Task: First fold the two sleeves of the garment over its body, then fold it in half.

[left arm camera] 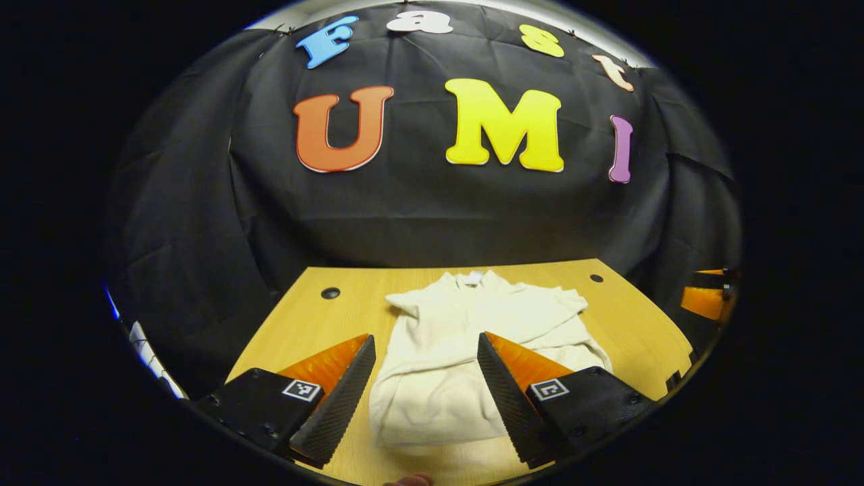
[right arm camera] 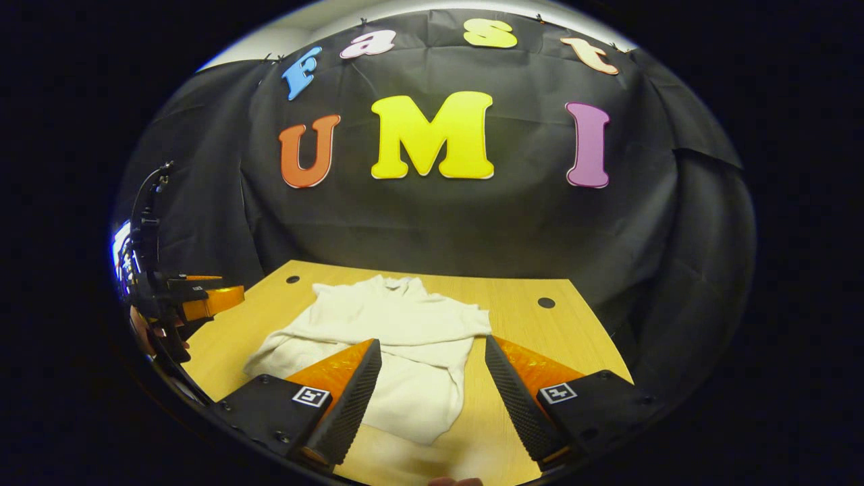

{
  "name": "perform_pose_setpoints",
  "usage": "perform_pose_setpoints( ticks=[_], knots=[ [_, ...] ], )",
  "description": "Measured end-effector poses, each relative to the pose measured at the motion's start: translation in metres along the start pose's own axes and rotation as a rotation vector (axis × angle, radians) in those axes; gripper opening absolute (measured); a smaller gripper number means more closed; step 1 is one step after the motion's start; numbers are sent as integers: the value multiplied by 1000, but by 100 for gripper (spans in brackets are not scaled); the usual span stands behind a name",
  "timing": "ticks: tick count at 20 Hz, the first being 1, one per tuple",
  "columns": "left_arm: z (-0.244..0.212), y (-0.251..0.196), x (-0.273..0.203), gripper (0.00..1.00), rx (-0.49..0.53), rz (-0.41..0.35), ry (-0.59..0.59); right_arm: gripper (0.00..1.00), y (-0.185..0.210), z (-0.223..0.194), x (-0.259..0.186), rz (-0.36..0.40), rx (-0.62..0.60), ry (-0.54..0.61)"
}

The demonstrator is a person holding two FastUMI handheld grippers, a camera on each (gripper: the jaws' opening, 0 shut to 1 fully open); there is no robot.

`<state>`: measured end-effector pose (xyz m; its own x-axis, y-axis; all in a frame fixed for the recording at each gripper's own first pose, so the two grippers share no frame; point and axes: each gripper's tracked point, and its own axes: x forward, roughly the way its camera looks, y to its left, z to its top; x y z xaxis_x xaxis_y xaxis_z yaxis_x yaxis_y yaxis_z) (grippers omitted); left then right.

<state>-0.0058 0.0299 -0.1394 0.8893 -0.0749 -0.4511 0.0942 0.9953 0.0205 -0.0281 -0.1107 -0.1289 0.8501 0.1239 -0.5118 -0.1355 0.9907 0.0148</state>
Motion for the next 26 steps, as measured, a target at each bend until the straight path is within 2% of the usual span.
perform_pose_setpoints(
  ticks=[1,3,5,6,8,10,11,14,15,18,20,22,23,25,26],
  knots=[
    [-16,-1,0,97,1,-38,51,94,-4,-12,0,1,3,34],
    [-54,4,-3,97,10,-77,152,96,-9,-37,1,10,11,102],
    [-90,17,-5,97,13,-86,235,94,-14,-64,1,13,22,177],
    [-108,23,-4,97,2,-95,276,96,-15,-79,1,13,34,212],
    [-131,32,-4,97,-19,-106,330,94,-19,-104,4,3,58,275],
    [-148,36,3,97,-58,-122,385,96,-21,-129,7,-15,55,334],
    [-156,37,5,97,-84,-124,408,94,-21,-138,9,-19,56,355],
    [-172,44,14,99,-162,-113,464,94,-21,-163,23,-40,78,428],
    [-178,45,17,99,-187,-109,489,96,-21,-172,30,-51,97,464],
    [-192,50,17,98,-263,-84,593,94,-17,-204,39,-73,172,616],
    [-193,48,19,98,-308,-85,634,97,-7,-218,49,-80,253,702],
    [-194,49,21,98,-327,-76,663,97,-4,-227,56,-95,307,754],
    [-195,50,22,95,-333,-65,685,94,-4,-231,58,-102,316,772],
    [-197,49,21,92,-337,-61,715,95,3,-234,63,-99,321,789],
    [-198,48,19,90,-334,-56,726,86,4,-234,62,-101,309,800]
  ],
)
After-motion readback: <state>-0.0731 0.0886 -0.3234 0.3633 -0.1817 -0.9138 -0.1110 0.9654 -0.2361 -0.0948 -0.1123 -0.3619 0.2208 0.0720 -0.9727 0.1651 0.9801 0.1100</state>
